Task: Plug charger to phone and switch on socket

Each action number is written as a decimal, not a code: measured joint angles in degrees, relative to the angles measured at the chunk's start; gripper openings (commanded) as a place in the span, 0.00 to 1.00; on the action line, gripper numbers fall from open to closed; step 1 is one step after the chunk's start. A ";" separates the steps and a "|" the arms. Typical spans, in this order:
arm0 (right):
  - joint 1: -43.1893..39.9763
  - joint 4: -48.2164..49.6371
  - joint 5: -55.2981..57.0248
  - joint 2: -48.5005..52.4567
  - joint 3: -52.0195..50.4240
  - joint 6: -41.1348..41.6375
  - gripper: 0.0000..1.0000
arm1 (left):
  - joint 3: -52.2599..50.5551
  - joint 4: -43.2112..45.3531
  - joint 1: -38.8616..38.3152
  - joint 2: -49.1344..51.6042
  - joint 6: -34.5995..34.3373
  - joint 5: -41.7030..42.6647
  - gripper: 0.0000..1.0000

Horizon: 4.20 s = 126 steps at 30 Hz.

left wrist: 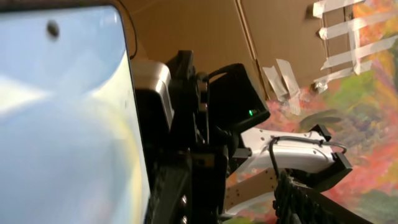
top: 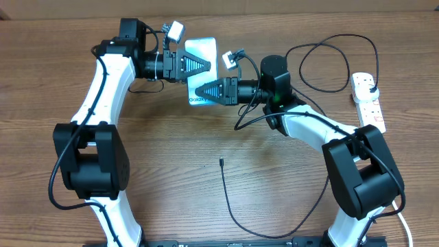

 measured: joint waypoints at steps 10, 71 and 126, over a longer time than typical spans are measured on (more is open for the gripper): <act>-0.85 2.38 1.09 0.00 0.00 1.84 0.04 | 0.13 3.08 0.00 -0.26 -1.99 0.15 0.80; -1.18 1.99 -2.71 -0.42 0.44 2.80 0.04 | 0.13 13.86 -0.90 -0.26 -13.81 -2.95 0.36; 0.22 2.62 2.80 -0.55 0.63 8.00 0.04 | 0.13 15.37 -1.46 -0.26 -16.39 -3.74 0.45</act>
